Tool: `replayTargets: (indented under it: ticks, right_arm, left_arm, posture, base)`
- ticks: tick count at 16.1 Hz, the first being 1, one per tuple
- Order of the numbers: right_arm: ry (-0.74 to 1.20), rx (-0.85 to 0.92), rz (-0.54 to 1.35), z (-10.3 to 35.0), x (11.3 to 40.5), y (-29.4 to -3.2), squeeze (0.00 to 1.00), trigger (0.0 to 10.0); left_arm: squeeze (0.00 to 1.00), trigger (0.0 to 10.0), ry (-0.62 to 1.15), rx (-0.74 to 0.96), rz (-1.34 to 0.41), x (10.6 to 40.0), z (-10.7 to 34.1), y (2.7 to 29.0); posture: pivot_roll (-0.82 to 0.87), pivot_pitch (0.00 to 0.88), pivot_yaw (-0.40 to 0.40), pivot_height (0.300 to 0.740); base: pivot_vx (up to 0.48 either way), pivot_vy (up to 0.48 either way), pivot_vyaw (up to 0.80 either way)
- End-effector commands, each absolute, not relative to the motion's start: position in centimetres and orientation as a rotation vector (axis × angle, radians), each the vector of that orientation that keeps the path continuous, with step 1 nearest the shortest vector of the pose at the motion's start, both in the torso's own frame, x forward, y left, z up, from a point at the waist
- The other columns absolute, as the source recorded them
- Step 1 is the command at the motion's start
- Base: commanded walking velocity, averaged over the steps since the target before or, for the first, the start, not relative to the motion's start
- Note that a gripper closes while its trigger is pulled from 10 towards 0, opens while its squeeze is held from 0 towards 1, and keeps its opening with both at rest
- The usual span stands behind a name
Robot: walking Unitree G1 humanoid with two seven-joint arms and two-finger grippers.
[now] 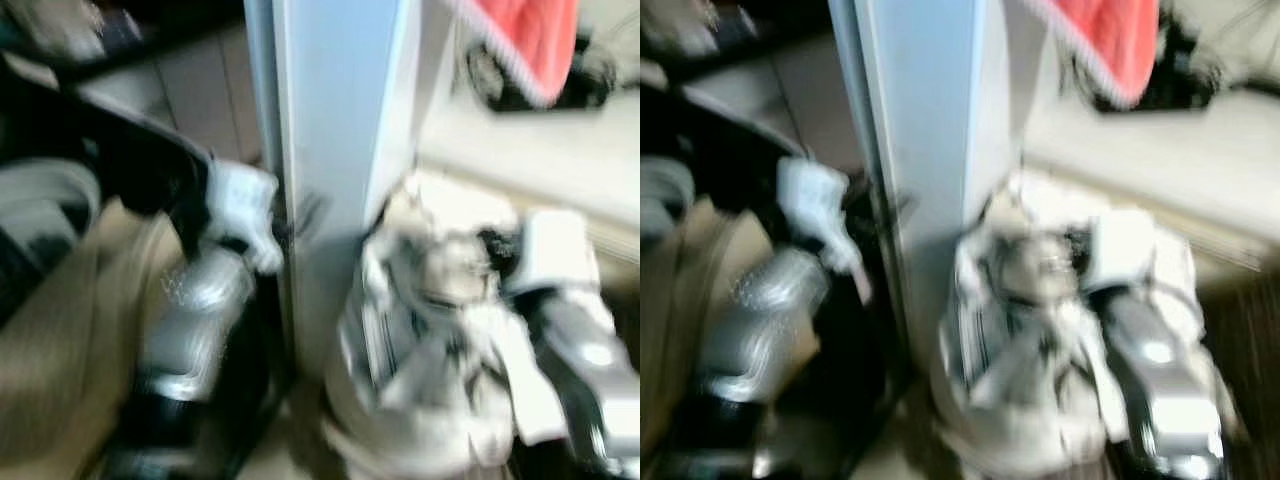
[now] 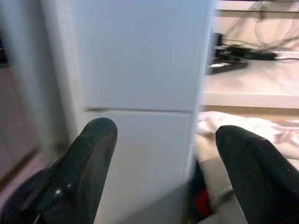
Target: Clothes washing
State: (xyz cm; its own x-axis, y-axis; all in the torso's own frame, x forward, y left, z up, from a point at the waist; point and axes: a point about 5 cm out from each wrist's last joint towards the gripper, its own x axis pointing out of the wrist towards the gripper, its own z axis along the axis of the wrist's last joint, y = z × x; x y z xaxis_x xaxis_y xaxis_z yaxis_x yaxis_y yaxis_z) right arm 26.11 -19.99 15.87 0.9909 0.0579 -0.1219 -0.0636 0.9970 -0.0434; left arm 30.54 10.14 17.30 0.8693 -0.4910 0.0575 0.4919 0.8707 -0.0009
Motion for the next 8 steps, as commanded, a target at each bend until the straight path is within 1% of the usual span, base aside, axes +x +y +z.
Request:
replayTargets:
  ticks: [1, 6, 8]
  right_arm:
    - [0.096, -0.044, 0.091, 16.41, 26.35, -19.18, 0.0, 10.0]
    - [0.123, -0.019, 0.07, 16.18, 26.34, -19.47, 0.0, 10.0]
    - [0.135, -0.021, 0.02, 16.07, 26.46, -20.13, 0.0, 10.0]
  left_arm:
    - [0.0, 10.0, -0.053, 0.007, -0.466, 30.63, 17.41, 11.65]
    - [0.0, 10.0, -0.031, 0.012, -0.487, 30.41, 17.03, 11.6]
    - [0.0, 10.0, -0.014, 0.018, -0.501, 30.33, 16.8, 11.66]
  posture:
    - [-0.1, 0.0, -0.001, 0.74]
    - [-0.1, 0.0, -0.003, 0.74]
    - [-0.1, 0.0, -0.003, 0.74]
  base:
    - [0.0, 0.0, 0.0]
    - [0.0, 0.0, 0.0]
    - [0.0, 0.0, 0.0]
